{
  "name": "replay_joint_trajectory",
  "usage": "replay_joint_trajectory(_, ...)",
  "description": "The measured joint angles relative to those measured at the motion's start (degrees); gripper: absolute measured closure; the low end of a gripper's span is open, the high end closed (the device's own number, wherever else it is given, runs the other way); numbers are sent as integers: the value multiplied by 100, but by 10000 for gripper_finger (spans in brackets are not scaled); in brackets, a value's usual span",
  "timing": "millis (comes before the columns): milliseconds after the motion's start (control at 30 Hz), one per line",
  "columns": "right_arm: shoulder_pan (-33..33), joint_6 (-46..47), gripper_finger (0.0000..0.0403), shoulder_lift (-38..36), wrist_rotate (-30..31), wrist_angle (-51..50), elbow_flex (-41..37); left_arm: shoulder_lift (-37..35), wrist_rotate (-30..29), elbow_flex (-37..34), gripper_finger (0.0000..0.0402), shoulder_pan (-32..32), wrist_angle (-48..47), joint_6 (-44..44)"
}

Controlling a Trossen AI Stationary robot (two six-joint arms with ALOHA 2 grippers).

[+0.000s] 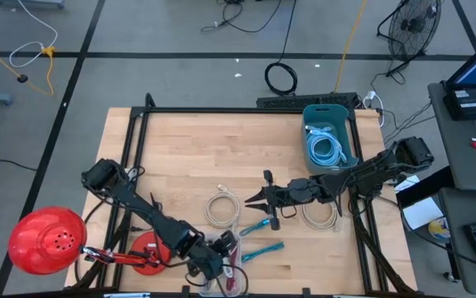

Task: Pick & Place USB Port
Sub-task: Adjust the white charger cable in the transparent bin

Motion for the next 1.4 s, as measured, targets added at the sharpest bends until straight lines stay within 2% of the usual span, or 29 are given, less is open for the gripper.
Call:
replay_joint_trajectory(100,0,0,360,0,2,-16,0,0,9,0,284,-32,101,2)
replay_joint_trajectory(267,0,0,360,0,2,-13,0,0,351,0,382,30,109,-90)
replay_joint_trajectory(300,0,0,360,0,2,-11,0,0,442,0,391,55,134,-196)
replay_joint_trajectory(467,0,0,360,0,3,-11,0,56,577,-8,399,140,186,-578)
replay_joint_trajectory(733,-18,-7,360,1,3,-34,0,151,1150,-9,400,239,574,-740)
replay_joint_trajectory(1000,-68,27,360,0,4,-82,0,537,1509,-9,401,255,1069,-1186)
replay_joint_trajectory(1400,-68,61,360,0,4,-123,0,538,1731,-9,401,241,859,-1497)
